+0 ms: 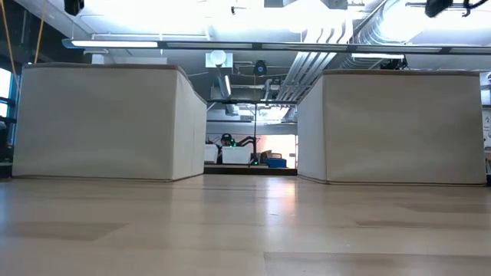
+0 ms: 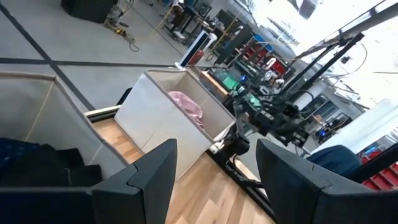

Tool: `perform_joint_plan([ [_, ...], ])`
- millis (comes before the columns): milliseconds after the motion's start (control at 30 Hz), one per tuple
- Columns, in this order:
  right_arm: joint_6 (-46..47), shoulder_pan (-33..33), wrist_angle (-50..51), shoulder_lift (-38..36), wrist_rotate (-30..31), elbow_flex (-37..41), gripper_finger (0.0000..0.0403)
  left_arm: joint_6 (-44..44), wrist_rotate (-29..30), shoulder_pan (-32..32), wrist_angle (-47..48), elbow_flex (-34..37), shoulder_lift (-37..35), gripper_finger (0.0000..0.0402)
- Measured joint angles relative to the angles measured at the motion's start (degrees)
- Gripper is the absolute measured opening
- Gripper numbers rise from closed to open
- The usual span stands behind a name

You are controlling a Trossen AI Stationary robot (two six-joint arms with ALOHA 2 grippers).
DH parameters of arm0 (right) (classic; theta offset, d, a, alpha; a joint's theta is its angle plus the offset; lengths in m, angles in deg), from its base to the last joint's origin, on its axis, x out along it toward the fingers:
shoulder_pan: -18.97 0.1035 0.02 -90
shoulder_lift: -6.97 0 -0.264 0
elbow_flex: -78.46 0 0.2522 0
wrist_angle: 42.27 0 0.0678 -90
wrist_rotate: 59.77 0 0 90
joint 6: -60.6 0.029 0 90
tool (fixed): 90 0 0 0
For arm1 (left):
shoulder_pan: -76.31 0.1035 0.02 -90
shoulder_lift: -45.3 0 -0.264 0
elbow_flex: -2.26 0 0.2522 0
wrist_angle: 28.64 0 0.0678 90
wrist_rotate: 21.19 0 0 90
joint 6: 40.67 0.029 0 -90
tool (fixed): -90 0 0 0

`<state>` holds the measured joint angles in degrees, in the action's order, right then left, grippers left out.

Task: Sort clothes
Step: Adjust the left laundry organizer to the bottom

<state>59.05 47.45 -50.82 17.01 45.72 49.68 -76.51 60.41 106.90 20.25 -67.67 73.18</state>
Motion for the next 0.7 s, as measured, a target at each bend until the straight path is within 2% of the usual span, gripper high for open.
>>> perform_joint_plan([
  [167, 4.2, 0.0, 10.1, -9.9, -0.9, 1.4, 0.0, -0.7, 0.0, 0.0, 0.0, 0.0, 0.0, 0.0209],
  [300, 3.1, 0.1, 15.7, -9.8, -2.7, 1.9, 0.0, -1.7, 0.0, 0.0, -0.8, 0.0, -0.2, 0.0209],
  [433, 6.5, 0.1, 22.1, -10.0, -4.1, 1.8, 0.0, -2.5, 0.0, 0.0, -1.0, 0.0, -0.3, 0.0209],
  [567, 8.8, 0.1, 23.5, -9.8, -5.0, 2.3, 0.0, -2.6, 0.0, 0.0, -1.0, 0.0, -0.4, 0.0209],
  [700, 9.3, 0.1, 23.7, -9.8, -6.4, 6.3, 0.0, -2.6, 0.0, 0.0, -1.0, 0.0, -0.4, 0.0209],
])
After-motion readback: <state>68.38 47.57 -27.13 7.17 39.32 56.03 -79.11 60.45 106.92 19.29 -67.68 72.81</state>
